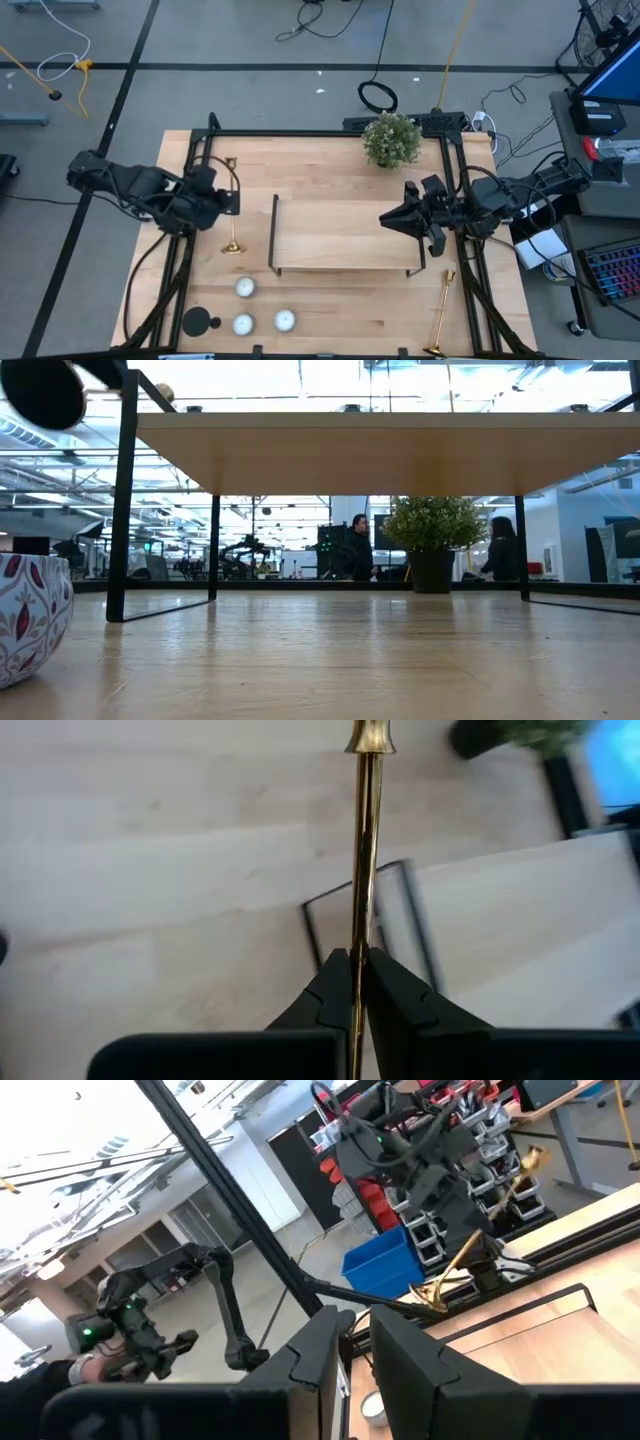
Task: Pick & Place candle stick holders
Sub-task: Put the left golden candleholder on the shelf
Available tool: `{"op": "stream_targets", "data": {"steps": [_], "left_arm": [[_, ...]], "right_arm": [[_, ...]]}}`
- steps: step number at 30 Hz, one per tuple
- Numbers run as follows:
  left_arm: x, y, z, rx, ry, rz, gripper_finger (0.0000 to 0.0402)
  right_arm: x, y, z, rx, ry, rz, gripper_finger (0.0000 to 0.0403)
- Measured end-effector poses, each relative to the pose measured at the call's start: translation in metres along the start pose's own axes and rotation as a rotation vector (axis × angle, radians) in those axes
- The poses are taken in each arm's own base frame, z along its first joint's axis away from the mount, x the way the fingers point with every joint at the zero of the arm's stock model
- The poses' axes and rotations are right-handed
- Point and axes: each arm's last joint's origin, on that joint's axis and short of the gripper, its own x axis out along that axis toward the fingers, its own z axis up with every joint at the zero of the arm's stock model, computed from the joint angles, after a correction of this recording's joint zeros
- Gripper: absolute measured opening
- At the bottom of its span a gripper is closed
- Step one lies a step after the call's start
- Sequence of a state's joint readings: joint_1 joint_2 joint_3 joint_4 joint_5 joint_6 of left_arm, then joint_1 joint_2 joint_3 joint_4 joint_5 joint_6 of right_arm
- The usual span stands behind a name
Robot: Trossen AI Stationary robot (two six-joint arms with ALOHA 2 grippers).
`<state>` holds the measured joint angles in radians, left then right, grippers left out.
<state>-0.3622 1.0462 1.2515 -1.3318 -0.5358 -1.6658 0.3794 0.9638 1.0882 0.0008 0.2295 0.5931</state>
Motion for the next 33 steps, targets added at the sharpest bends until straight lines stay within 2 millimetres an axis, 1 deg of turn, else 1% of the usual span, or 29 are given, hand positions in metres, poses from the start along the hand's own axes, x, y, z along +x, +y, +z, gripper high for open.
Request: {"op": "stream_targets", "data": {"steps": [4,9,14,18,22,25,28,33], "left_arm": [[-0.007,-0.017,0.004,0.066,-0.043,-0.043,0.0013],[-0.01,-0.044,0.004,0.148,-0.087,-0.131,0.0013],[-0.007,-0.07,0.001,0.217,-0.156,-0.221,0.0013],[-0.002,-0.091,-0.006,0.34,-0.26,-0.28,0.0013],[0.008,-0.114,-0.022,0.491,-0.345,-0.325,0.0013],[0.016,-0.129,-0.037,0.544,-0.382,-0.357,0.0013],[0.021,-0.14,-0.055,0.52,-0.454,-0.368,0.0013],[0.018,-0.149,-0.091,0.423,-0.672,-0.334,0.0013]], "right_arm": [[0.0,0.001,0.001,0.001,-0.01,0.006,0.0061],[0.0,0.001,0.002,-0.002,-0.023,0.015,0.0061],[0.0,0.002,0.003,-0.005,-0.028,0.017,0.0061],[0.0,0.002,0.003,-0.003,-0.028,0.016,0.0061],[0.0,0.002,0.003,0.004,-0.027,0.017,0.0061],[0.0,0.001,0.002,0.004,-0.024,0.015,0.0061],[0.0,0.001,0.002,0.021,-0.019,0.012,0.0061],[0.0,0.001,0.002,0.029,-0.019,0.012,0.0061]]}}
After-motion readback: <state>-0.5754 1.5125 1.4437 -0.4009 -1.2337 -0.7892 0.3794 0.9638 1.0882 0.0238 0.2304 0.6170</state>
